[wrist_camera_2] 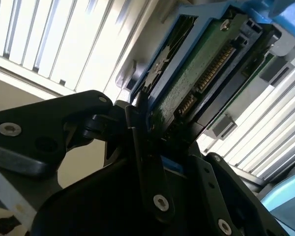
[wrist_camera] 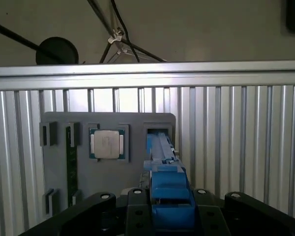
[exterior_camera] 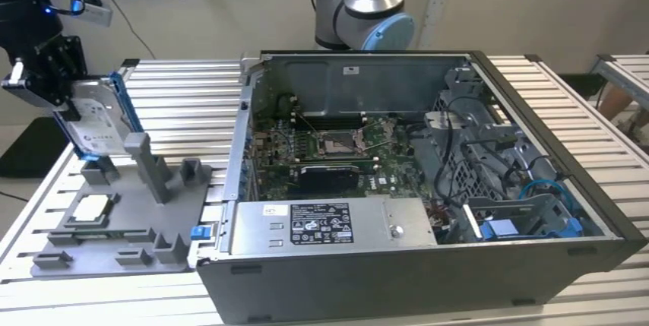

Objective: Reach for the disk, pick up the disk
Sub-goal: 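Pick up the disk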

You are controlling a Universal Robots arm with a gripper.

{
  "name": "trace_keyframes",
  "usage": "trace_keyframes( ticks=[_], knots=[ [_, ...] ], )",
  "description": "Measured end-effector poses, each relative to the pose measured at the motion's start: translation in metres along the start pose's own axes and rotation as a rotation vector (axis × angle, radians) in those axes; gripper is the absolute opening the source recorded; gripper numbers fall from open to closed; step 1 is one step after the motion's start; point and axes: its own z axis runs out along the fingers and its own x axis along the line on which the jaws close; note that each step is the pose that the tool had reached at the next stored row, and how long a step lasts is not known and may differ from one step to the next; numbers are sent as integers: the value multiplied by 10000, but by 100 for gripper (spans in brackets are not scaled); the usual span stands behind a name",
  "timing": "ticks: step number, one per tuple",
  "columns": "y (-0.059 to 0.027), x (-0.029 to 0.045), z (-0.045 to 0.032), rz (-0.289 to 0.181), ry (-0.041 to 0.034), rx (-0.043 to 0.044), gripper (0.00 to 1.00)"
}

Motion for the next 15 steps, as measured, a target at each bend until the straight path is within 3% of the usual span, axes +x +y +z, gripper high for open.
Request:
trace_keyframes(
  ticks=[15],
  knots=[
    [-1,4,-418,0,10,0,0]
  ],
)
